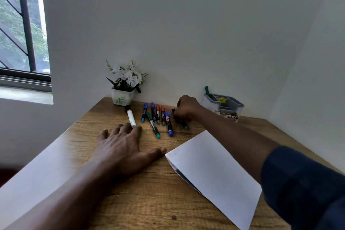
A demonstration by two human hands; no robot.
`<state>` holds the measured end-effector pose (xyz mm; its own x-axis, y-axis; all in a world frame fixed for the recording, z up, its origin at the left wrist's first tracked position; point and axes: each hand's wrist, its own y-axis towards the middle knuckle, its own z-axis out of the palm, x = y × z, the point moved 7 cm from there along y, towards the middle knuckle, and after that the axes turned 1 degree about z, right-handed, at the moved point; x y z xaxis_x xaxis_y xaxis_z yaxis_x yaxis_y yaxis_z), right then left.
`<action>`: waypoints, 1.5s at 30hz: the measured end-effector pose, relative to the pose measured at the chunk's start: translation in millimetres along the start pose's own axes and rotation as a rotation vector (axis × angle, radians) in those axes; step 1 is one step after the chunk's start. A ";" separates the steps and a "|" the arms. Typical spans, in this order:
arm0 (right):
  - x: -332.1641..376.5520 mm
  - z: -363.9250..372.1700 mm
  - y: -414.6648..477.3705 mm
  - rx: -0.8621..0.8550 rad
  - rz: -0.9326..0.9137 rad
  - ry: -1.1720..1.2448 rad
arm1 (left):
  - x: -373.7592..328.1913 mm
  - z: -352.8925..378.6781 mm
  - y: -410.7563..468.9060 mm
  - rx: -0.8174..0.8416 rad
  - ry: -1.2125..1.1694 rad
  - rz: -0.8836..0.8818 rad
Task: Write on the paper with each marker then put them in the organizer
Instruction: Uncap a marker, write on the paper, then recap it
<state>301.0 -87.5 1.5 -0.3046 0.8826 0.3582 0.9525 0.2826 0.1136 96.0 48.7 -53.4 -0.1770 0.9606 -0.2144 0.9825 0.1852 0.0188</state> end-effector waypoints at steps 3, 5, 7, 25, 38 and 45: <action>0.8 -24.3 -10.8 -0.126 -0.080 0.142 | -0.8 -0.8 -0.4 -0.002 -0.007 -0.001; 3.4 -42.3 -30.0 -0.196 -0.179 0.212 | 0.0 -0.4 0.1 -0.004 -0.017 -0.004; 5.1 -53.4 -55.4 -0.225 -0.285 0.230 | 0.4 -0.7 0.0 -0.012 -0.034 -0.005; -2.6 -16.0 -183.0 -0.317 -0.875 -0.081 | -72.0 -42.3 -54.0 -0.722 -0.058 0.669; -2.9 -34.8 -198.9 -0.359 -0.821 0.100 | -73.2 -50.6 -69.9 -0.829 -0.113 0.704; -13.0 -41.1 -191.7 -0.428 -0.702 0.138 | -58.5 -53.7 -62.7 -0.814 -0.217 0.609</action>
<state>122.4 -168.6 13.1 -0.8515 0.4925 0.1801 0.4679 0.5584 0.6851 41.6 -8.0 10.4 0.4294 0.8955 -0.1168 0.5513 -0.1576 0.8193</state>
